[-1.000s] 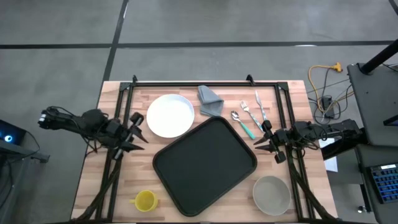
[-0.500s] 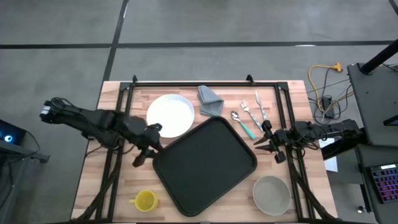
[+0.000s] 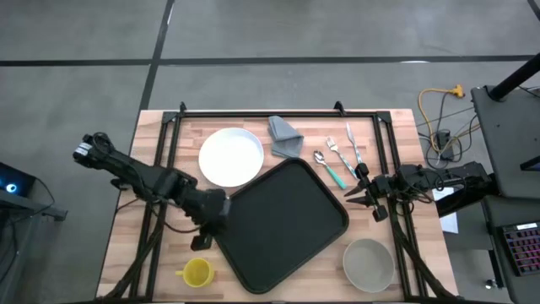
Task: Set up tray
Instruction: Put the yellow mug on the black tray
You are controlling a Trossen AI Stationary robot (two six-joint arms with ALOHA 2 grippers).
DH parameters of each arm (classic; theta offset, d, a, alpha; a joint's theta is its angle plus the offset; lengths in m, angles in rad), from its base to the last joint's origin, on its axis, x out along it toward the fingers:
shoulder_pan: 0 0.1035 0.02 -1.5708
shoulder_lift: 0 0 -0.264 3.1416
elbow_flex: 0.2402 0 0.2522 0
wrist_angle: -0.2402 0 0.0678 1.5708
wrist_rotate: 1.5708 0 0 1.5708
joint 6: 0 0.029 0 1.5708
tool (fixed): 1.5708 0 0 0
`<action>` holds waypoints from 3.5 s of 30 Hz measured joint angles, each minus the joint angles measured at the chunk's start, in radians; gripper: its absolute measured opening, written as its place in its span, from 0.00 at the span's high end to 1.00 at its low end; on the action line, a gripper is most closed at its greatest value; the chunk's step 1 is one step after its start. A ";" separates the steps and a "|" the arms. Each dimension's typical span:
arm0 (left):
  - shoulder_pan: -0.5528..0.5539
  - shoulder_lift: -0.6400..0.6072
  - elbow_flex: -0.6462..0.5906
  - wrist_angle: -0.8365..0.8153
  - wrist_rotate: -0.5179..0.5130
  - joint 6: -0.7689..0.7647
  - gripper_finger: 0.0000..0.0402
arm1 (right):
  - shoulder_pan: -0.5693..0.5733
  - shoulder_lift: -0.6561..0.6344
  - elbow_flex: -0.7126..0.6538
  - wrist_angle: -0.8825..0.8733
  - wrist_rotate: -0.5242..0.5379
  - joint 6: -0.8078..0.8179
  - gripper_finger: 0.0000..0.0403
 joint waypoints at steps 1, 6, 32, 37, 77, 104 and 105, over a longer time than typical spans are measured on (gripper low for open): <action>-0.016 0.005 0.001 0.000 -0.008 -0.026 0.74 | 0.000 0.000 0.000 0.000 0.000 0.000 0.83; -0.102 0.008 -0.016 0.001 -0.071 -0.191 0.74 | 0.000 0.000 0.000 0.000 0.000 0.000 0.83; -0.327 0.063 -0.054 -0.038 -0.147 -0.566 0.74 | 0.000 0.000 0.000 0.000 0.000 0.000 0.83; -0.326 0.105 -0.053 -0.046 -0.122 -0.567 0.74 | 0.000 0.000 0.000 0.000 0.000 0.000 0.83; -0.332 0.263 -0.083 -0.073 -0.061 -0.608 0.74 | 0.000 0.000 0.000 0.000 0.000 0.000 0.83; -0.332 0.279 -0.167 0.031 -0.036 -0.606 0.77 | 0.000 0.000 0.000 0.000 0.000 0.000 0.83; -0.332 0.279 -0.167 0.031 -0.032 -0.598 0.79 | 0.000 0.000 0.000 0.000 0.000 0.000 0.83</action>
